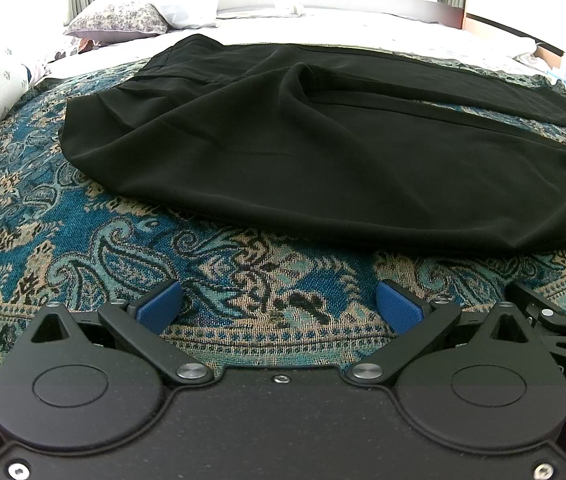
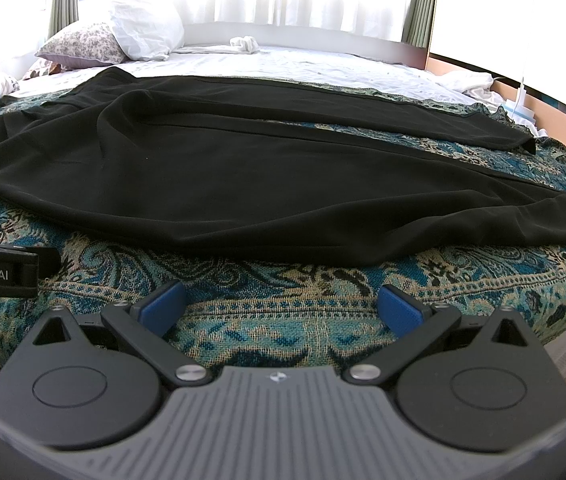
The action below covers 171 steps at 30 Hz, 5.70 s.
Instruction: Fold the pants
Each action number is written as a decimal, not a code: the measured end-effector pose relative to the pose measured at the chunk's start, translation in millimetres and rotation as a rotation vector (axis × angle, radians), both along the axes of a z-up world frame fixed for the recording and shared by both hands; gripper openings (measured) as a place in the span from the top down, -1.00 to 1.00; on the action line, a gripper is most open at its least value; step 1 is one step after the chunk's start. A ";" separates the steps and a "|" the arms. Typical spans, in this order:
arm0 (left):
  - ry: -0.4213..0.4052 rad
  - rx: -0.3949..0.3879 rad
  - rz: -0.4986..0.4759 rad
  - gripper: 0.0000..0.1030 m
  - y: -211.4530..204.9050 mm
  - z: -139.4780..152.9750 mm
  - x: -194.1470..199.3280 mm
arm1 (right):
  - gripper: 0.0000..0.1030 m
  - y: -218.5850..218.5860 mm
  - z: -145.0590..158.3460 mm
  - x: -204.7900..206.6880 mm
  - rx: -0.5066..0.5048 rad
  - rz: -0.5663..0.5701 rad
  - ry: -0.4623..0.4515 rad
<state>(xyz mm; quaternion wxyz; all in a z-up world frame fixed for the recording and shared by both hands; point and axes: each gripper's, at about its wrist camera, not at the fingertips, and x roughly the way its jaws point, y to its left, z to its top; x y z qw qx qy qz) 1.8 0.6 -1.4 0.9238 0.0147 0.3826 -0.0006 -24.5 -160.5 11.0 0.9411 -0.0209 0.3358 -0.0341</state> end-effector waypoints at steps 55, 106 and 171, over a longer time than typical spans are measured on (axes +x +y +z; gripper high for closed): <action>-0.129 0.019 -0.019 -1.00 8.8 8.9 -8.8 | -1.00 -37.9 11.9 -16.5 0.115 -0.038 -0.106; -0.077 0.003 0.352 -1.00 138.6 -4.0 135.0 | 0.85 -272.5 9.7 99.3 -0.014 -0.766 0.014; 0.120 -0.248 0.635 -1.00 77.0 43.6 486.1 | -1.00 -341.2 37.9 380.2 0.286 -0.759 0.012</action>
